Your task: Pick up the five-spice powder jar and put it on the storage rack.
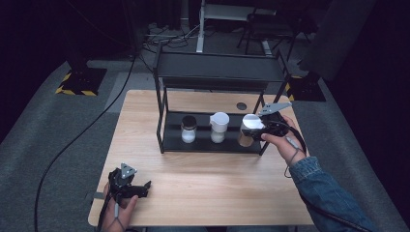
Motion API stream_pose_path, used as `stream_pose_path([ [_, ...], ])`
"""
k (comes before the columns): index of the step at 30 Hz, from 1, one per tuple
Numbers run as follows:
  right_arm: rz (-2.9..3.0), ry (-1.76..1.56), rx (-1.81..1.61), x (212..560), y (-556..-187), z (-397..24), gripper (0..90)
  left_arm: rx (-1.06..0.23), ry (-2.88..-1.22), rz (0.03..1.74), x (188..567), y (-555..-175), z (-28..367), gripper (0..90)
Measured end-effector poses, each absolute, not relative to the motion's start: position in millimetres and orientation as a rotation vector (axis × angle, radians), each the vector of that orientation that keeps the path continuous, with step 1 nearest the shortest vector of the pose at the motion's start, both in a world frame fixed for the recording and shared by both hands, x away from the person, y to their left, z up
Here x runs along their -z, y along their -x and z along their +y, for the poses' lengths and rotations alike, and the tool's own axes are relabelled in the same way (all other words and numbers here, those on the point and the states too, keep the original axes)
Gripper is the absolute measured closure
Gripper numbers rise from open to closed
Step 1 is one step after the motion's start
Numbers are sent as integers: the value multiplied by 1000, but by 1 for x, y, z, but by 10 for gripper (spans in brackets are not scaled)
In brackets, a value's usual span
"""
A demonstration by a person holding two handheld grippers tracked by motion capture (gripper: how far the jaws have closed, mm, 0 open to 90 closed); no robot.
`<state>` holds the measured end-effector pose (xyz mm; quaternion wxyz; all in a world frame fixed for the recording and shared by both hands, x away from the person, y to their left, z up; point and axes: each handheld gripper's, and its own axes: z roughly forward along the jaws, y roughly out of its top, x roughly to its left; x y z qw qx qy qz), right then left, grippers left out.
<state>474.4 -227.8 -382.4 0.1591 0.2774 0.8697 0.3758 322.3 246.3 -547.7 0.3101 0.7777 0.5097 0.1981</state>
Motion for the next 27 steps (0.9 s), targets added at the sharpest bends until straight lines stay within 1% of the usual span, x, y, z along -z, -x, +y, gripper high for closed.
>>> stream_pose_path([
  [27,2511,-824,-1045,413,-509,-205,303,-523,-2054,1347,548,-322,246,2],
])
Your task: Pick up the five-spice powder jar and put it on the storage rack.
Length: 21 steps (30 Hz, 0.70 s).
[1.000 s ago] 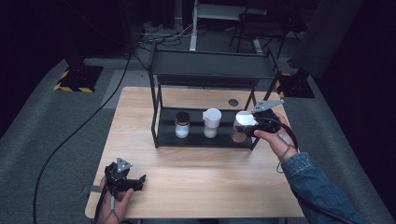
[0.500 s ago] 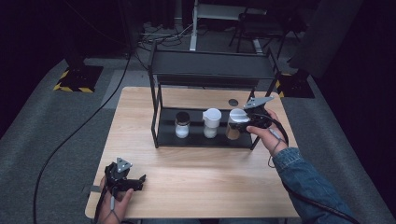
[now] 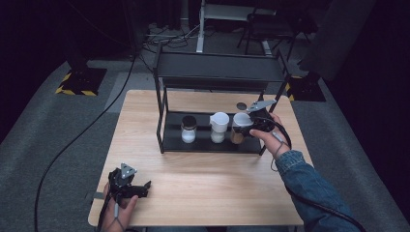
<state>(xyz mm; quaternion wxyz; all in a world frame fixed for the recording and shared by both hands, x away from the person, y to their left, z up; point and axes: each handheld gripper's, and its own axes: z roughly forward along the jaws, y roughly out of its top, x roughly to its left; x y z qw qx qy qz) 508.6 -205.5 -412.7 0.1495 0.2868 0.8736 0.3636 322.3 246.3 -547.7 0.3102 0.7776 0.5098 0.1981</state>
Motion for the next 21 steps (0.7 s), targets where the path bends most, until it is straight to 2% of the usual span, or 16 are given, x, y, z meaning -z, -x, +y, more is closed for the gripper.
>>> stream_pose_path([
  [21,2523,-858,-1027,430,-517,-204,303,-523,-2054,1347,548,-322,246,2],
])
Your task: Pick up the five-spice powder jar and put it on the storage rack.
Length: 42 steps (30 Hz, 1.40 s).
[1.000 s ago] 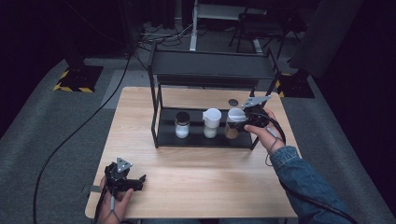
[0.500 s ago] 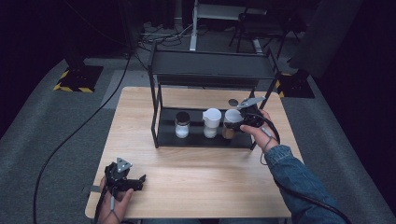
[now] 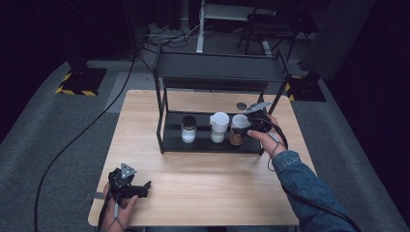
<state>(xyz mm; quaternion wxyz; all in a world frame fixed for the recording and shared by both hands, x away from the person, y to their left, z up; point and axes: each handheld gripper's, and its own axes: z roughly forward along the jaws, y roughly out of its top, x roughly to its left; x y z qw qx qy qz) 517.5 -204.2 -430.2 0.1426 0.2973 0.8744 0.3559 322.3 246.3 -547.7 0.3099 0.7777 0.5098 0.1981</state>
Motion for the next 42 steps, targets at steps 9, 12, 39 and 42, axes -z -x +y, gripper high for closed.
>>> stream_pose_path([
  [9,2528,-868,-1030,434,-518,-203,303,-523,-2054,1346,548,-322,246,2],
  [12,2532,-871,-1018,435,-519,-203,303,-523,-2054,1347,548,-322,246,2],
  [39,2512,-934,-1057,434,-520,-207,216,-523,-2054,1346,548,-322,246,2],
  [42,2493,-924,-1073,430,-519,-208,197,-523,-2054,1347,548,-322,246,2],
])
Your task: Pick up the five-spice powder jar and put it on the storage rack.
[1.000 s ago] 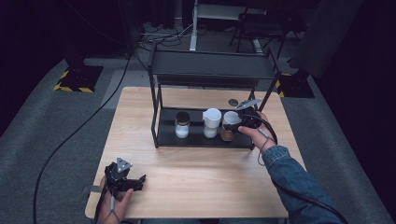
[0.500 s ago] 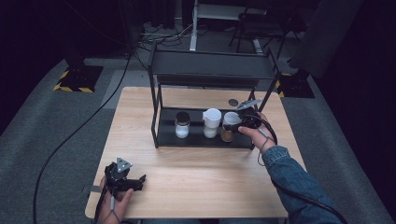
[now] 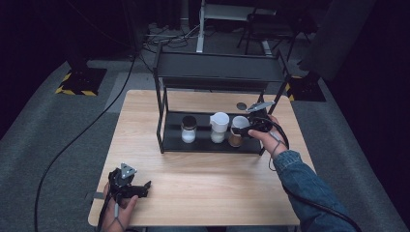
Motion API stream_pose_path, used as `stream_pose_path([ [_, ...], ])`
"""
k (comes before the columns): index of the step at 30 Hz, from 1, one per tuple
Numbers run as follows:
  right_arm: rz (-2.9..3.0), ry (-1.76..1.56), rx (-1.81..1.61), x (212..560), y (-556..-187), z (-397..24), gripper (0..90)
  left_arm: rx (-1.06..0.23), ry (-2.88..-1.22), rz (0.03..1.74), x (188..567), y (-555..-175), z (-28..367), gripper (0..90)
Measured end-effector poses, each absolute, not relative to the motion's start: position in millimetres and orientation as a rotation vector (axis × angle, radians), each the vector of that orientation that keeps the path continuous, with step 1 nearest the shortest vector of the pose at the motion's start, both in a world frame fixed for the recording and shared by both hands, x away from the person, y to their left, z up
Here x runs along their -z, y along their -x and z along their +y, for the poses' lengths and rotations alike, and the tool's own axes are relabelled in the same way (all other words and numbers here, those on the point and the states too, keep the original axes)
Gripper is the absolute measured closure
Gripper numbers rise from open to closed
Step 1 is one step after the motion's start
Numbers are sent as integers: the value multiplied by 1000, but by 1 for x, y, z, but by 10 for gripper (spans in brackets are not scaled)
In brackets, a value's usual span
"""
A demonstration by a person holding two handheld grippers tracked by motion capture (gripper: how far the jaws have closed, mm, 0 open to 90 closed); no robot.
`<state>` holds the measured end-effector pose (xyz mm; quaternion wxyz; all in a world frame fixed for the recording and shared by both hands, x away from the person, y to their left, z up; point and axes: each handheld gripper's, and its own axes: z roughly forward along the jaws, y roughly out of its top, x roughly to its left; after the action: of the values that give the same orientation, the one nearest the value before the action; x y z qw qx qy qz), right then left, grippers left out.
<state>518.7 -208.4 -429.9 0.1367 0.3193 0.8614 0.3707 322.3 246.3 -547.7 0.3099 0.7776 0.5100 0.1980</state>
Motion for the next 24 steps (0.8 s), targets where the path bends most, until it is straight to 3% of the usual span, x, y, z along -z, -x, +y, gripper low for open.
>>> stream_pose_path([
  [24,2428,-829,-1158,380,-482,-220,142,-524,-2053,1350,548,-323,246,2],
])
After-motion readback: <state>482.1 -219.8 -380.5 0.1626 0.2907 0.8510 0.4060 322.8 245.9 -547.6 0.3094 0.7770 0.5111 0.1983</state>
